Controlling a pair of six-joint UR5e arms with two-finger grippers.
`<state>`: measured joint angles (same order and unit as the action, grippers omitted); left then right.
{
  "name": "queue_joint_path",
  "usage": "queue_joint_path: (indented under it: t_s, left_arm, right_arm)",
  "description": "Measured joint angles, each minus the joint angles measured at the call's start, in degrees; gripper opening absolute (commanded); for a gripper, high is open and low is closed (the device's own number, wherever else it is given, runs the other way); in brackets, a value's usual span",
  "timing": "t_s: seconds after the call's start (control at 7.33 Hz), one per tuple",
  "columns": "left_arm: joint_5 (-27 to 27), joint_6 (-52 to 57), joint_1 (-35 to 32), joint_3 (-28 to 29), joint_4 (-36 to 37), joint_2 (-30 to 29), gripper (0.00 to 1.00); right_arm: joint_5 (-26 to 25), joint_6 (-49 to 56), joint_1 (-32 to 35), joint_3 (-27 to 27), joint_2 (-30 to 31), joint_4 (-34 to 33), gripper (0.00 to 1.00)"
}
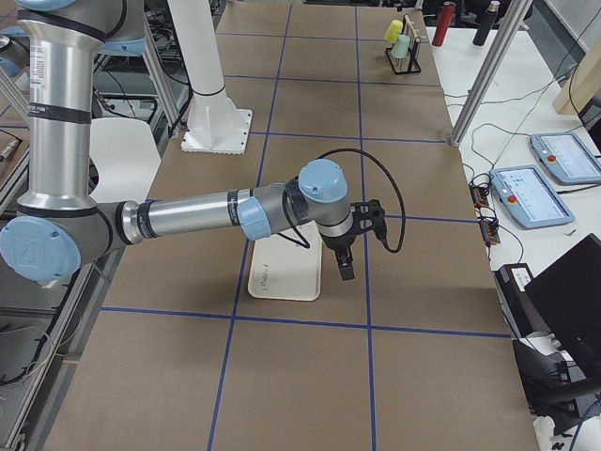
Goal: Left arm grabs green cup and hands to right arm on tray
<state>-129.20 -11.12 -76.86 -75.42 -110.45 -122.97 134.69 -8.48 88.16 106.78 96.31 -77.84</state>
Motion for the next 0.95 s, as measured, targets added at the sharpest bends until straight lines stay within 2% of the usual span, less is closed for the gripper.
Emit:
queue_joint_path:
  t_s: [0.27,0.55,0.95]
  left_arm:
    - [3.46,-2.52,2.89,7.43,-4.23,-3.22,1.00]
    - [4.06,-4.93,4.61,13.50,-9.55,-3.92,1.00]
    - [4.13,-7.60,5.98,15.36,-11.11,-3.68,1.00]
  right_arm:
    - [0.46,-0.03,0.00,-0.16,-0.13,-0.03,1.00]
    - [1.04,0.03,0.00,-0.30,-0.11,-0.03,1.00]
    - [1.18,0.08,0.00,-0.34,-0.12,0.02,1.00]
